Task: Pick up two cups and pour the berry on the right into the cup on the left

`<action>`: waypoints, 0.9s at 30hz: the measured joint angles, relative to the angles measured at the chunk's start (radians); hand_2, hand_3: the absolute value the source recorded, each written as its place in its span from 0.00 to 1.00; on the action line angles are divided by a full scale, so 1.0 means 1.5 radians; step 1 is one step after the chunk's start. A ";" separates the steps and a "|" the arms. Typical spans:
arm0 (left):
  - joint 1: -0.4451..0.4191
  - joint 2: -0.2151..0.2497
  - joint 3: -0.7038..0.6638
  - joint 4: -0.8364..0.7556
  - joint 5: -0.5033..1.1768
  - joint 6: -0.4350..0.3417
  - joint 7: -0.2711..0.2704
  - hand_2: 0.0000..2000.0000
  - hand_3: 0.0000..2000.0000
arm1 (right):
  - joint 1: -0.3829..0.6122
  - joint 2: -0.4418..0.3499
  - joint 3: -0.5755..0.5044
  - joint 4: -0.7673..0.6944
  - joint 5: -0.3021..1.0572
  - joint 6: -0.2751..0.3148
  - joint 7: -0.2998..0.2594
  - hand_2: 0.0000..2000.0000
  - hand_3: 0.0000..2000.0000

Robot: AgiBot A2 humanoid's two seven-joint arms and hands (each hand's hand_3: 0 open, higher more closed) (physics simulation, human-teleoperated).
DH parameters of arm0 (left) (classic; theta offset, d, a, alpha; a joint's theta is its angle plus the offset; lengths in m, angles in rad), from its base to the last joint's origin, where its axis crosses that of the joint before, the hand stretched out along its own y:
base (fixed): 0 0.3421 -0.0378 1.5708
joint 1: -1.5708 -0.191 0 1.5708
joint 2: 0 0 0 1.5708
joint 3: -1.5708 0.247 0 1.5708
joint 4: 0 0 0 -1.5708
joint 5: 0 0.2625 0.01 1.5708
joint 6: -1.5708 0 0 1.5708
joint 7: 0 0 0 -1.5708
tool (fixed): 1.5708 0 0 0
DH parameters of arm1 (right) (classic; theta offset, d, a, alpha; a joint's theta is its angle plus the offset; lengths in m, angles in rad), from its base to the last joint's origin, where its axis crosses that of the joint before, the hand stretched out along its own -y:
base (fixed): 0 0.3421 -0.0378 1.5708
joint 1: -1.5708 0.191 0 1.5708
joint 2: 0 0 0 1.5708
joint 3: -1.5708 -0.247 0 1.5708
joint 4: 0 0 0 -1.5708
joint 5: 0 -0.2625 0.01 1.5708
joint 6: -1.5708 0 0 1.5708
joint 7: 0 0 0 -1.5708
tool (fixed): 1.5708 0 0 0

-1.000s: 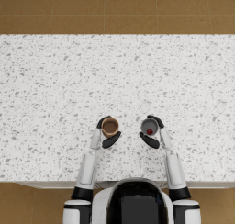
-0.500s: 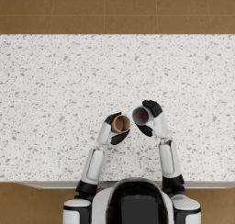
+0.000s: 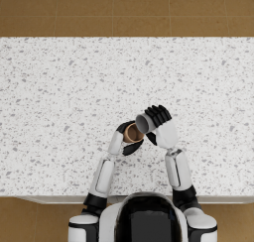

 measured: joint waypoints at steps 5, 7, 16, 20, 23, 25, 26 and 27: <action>0.001 0.001 -0.002 0.002 0.000 0.000 0.000 1.00 0.64 | 0.004 -0.006 0.007 0.011 0.107 0.002 0.001 1.00 0.64; 0.003 0.003 -0.002 0.005 0.000 0.001 0.000 1.00 0.64 | 0.007 -0.005 0.010 0.013 0.150 0.002 0.000 1.00 0.64; 0.009 0.007 -0.007 0.011 0.000 0.001 0.000 1.00 0.64 | 0.038 0.063 0.085 0.024 0.342 0.003 0.001 1.00 0.64; 0.013 0.009 -0.009 0.016 0.000 0.002 0.000 1.00 0.64 | 0.036 0.057 0.088 0.029 0.428 0.005 0.001 1.00 0.64; 0.013 0.010 -0.010 0.017 0.000 0.000 0.000 1.00 0.64 | 0.036 0.051 0.091 0.030 0.492 0.005 0.001 1.00 0.64; 0.013 0.010 -0.010 0.019 0.000 0.000 0.000 1.00 0.64 | 0.036 0.047 0.094 0.031 0.528 0.005 0.001 1.00 0.64; 0.012 0.010 -0.011 0.017 0.000 -0.001 0.000 1.00 0.64 | 0.036 0.045 0.093 0.030 0.539 0.005 0.001 1.00 0.64; 0.010 0.010 -0.012 0.015 0.000 0.000 0.000 1.00 0.64 | 0.035 0.044 0.093 0.029 0.547 0.005 0.001 1.00 0.64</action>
